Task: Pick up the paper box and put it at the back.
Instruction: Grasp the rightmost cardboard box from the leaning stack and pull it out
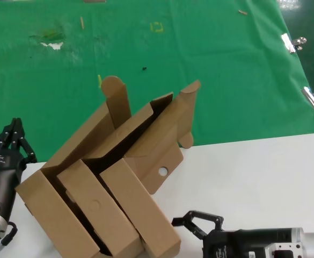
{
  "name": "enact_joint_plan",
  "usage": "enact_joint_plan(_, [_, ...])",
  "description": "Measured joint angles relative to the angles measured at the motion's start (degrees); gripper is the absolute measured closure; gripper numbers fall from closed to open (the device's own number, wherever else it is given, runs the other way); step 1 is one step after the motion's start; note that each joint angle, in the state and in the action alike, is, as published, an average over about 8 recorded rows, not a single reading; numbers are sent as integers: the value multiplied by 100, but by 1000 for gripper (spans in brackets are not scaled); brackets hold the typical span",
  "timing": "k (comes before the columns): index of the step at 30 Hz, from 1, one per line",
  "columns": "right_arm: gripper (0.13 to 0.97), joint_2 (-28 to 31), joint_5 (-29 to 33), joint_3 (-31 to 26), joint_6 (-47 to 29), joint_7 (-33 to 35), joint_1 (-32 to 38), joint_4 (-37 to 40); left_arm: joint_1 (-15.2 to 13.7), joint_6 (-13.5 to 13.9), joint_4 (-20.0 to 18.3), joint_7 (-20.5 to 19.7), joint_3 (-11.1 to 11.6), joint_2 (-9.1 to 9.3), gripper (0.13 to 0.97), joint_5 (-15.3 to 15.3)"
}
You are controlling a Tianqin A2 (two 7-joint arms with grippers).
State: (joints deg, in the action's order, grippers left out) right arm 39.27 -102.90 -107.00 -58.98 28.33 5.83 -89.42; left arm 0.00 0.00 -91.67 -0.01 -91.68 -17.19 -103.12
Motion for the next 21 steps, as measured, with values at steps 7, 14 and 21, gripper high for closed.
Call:
enact_joint_plan(7, [453, 95, -39, -91, -27, -37, 22, 68, 0, 0, 0, 0, 0, 0, 938, 0])
enact_joint_plan(14, [606, 142, -85, -140, -28, -13, -19, 102, 0, 0, 0, 0, 0, 0, 957, 0])
enact_joint_plan(21, [768, 133, -106, -171, 13, 37, -33, 151, 0, 0, 0, 0, 0, 0, 957, 0])
